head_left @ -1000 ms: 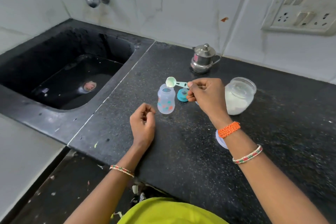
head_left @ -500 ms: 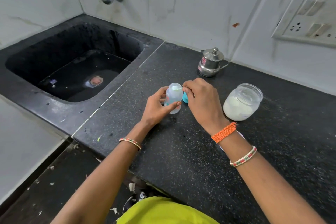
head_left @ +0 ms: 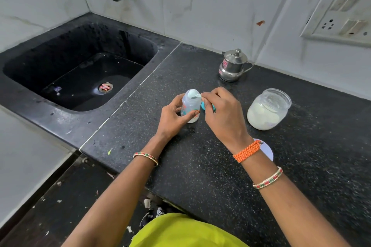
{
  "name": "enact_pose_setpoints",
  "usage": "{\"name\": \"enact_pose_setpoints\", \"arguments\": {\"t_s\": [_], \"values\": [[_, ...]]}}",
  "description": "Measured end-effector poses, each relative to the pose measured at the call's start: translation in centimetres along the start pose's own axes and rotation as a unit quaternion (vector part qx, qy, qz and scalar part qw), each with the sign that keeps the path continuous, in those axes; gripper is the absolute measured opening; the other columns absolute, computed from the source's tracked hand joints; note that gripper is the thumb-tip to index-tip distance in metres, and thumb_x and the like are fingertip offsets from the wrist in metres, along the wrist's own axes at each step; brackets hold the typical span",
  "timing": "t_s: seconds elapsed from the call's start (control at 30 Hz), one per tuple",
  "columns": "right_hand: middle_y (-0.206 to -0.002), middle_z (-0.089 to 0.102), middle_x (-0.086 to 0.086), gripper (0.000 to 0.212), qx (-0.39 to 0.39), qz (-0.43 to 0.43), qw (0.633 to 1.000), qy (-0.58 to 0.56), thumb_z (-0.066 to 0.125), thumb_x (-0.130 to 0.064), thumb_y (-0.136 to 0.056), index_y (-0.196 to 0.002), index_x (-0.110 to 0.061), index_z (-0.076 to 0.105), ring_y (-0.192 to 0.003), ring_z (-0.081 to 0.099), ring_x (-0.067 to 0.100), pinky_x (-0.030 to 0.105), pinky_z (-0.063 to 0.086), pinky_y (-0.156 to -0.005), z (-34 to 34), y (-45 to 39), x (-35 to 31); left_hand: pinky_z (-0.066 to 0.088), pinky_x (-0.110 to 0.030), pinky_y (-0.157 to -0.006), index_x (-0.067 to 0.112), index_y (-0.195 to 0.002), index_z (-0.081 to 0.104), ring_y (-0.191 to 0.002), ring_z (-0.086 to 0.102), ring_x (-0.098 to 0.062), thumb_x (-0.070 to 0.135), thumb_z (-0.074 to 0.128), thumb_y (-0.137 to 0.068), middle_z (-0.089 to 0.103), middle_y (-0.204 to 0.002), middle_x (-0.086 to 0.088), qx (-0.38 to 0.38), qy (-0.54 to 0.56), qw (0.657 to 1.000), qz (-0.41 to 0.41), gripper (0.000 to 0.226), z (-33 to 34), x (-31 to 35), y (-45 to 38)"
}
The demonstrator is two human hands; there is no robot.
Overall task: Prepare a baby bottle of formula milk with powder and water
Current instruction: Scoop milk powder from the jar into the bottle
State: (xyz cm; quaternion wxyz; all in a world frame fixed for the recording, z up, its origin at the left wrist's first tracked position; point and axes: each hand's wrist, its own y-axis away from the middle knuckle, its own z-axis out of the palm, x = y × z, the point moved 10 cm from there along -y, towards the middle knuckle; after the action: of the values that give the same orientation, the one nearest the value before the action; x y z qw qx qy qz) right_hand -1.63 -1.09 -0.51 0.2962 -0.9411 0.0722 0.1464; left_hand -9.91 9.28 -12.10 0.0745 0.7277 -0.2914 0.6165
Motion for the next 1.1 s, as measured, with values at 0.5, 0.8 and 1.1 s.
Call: {"name": "enact_pose_setpoints", "arguments": {"t_s": [0.5, 0.8, 1.1], "values": [[-0.080, 0.061, 0.009, 0.014, 0.018, 0.020, 0.999, -0.038, 0.062, -0.005, -0.086, -0.097, -0.005, 0.071, -0.069, 0.057, 0.020, 0.027, 0.047, -0.059, 0.0, 0.6, 0.6, 0.047, -0.014, -0.091, 0.018, -0.126, 0.055, -0.109, 0.062, -0.003, 0.021, 0.079, -0.077, 0.067, -0.118, 0.005, -0.006, 0.013, 1.000, -0.005, 0.054, 0.1, -0.2, 0.0], [-0.087, 0.070, 0.009, 0.019, 0.072, 0.089, 0.987, -0.110, 0.056, -0.009, -0.093, -0.104, -0.007, 0.071, -0.074, 0.063, 0.018, 0.034, 0.053, -0.067, -1.2, 0.7, 2.5, 0.048, -0.025, -0.098, 0.023, -0.125, 0.055, -0.111, 0.061, -0.003, 0.025, 0.079, -0.076, 0.066, -0.119, 0.009, -0.014, 0.013, 1.000, -0.015, 0.054, 0.1, -1.0, -0.1], [-0.085, 0.069, 0.010, 0.022, 0.104, 0.354, 0.854, -0.366, 0.042, 0.001, -0.097, -0.108, -0.013, 0.053, -0.075, 0.070, 0.014, 0.024, 0.058, -0.072, -0.5, 3.2, 10.3, 0.039, -0.029, -0.106, 0.024, -0.143, 0.031, -0.123, 0.051, -0.010, 0.050, 0.075, -0.069, 0.053, -0.132, 0.007, -0.001, -0.022, 0.999, -0.026, 0.090, -0.4, -1.2, 0.2]]}}
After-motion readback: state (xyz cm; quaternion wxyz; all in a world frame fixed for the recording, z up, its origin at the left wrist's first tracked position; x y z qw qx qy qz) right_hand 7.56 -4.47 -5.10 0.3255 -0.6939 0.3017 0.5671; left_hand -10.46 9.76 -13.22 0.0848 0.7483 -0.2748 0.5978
